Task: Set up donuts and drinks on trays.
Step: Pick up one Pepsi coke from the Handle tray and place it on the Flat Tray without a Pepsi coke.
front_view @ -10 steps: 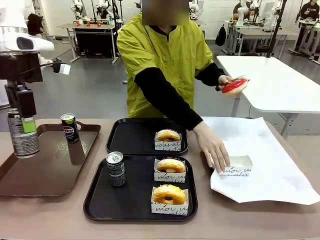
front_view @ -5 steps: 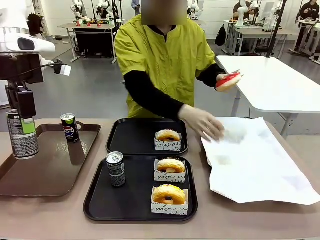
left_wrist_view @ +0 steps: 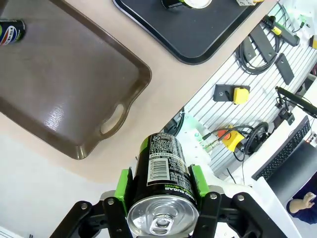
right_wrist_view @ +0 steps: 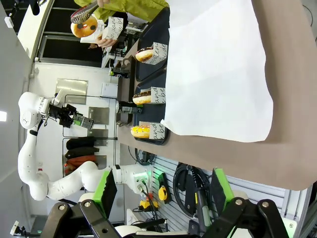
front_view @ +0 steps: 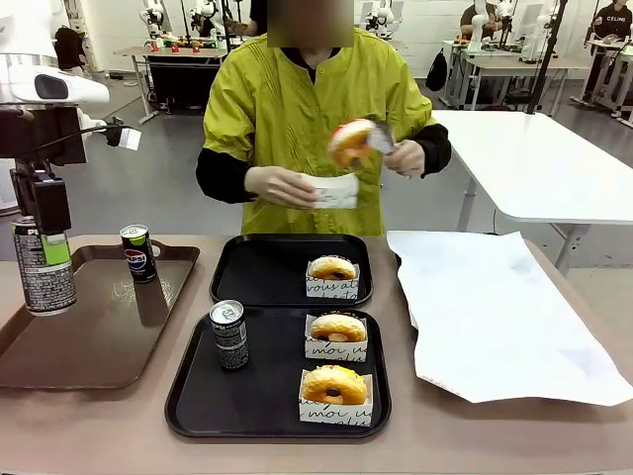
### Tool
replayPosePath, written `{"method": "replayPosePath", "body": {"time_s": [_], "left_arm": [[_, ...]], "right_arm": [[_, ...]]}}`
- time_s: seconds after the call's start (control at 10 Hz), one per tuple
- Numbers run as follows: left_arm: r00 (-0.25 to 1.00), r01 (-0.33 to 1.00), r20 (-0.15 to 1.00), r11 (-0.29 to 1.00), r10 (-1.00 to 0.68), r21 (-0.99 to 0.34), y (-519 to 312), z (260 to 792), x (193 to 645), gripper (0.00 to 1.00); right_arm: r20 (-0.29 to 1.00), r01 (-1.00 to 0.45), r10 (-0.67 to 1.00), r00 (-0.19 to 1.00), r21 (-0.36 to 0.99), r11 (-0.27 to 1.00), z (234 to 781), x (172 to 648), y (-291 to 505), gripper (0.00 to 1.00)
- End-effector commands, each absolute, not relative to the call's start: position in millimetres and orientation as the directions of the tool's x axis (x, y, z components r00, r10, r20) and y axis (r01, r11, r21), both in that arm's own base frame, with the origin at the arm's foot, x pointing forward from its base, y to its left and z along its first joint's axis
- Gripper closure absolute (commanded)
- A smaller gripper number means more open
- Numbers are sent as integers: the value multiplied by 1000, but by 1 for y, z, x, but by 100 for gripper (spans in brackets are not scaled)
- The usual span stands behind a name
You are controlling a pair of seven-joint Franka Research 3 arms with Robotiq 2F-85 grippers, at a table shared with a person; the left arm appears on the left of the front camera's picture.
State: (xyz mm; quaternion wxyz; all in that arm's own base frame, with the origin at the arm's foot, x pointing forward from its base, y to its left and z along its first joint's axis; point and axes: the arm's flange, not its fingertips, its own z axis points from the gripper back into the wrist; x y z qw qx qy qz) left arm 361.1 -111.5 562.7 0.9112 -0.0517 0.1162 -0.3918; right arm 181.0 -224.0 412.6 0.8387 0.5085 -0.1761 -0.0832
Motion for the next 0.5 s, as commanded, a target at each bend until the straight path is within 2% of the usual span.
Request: {"method": "replayPosePath", "body": {"time_s": [0.0, 0.2, 0.4], "left_arm": [[667, 701, -173, 689, -724, -181, -110, 566, 358, 42], [666, 702, -171, 688, -726, -185, -112, 563, 361, 42], [610, 774, -74, 613, -789, -160, -127, 564, 378, 42]], "right_arm": [[228, -62, -320, 920, 888, 455, 412, 181, -223, 0], [228, -62, -320, 920, 888, 455, 412, 181, -223, 0], [228, -62, -320, 920, 888, 455, 412, 181, -223, 0]]}}
